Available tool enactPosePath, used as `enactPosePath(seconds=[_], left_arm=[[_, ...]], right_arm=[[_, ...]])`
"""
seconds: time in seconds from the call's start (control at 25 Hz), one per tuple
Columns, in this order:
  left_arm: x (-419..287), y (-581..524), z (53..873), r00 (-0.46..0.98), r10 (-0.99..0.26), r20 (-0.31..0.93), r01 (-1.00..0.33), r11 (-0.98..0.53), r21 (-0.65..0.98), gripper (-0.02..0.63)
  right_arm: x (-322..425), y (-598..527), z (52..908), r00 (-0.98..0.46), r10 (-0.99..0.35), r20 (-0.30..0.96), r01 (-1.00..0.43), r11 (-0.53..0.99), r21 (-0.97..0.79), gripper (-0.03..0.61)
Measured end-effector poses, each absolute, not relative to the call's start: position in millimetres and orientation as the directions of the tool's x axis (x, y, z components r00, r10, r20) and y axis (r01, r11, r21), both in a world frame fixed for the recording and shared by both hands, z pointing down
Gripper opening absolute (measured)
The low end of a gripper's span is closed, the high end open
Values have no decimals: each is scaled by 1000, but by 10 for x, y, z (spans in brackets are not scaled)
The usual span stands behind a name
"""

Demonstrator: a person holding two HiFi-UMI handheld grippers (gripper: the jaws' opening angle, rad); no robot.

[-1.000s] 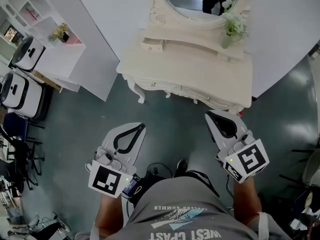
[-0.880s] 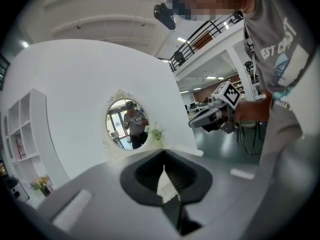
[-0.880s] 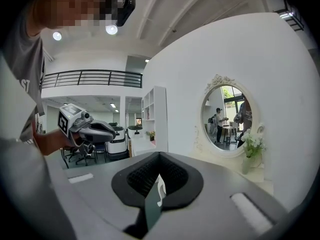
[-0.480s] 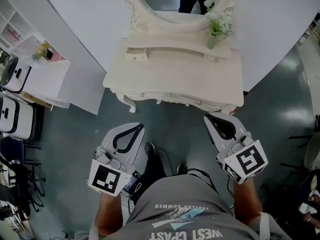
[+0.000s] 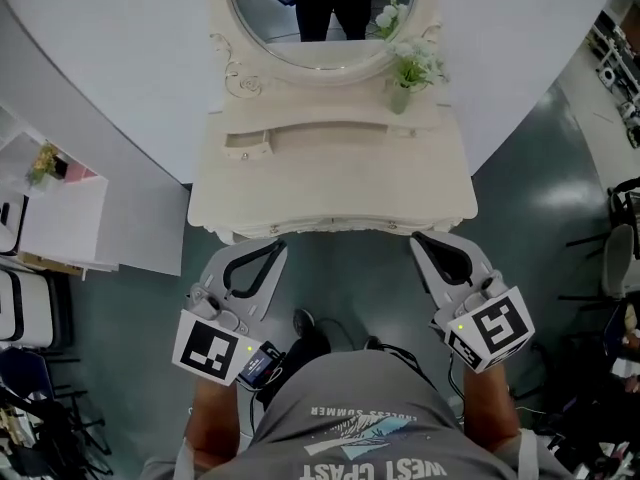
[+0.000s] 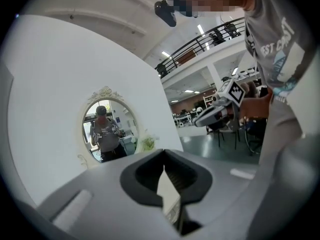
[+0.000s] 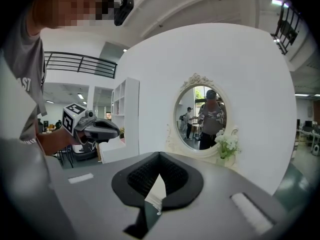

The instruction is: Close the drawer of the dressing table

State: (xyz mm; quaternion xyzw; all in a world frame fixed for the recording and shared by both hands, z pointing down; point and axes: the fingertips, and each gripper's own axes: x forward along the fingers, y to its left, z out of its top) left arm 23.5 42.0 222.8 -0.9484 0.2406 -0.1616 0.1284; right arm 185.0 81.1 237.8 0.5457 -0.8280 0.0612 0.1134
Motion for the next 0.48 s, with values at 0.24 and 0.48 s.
enactPosePath(seconds=[0.24,0.48], left_arm=[[14,-30,2240,864,-440,243,-361,-880,-310,3],[-276,-366,2249,883,-407,235,-340,-898,-278,2]], right_arm=[[1599,462,2345,-315,-913,259,-942,333,29,2],[1311,219,2288,-263,-929,260,-958,284,43,2]])
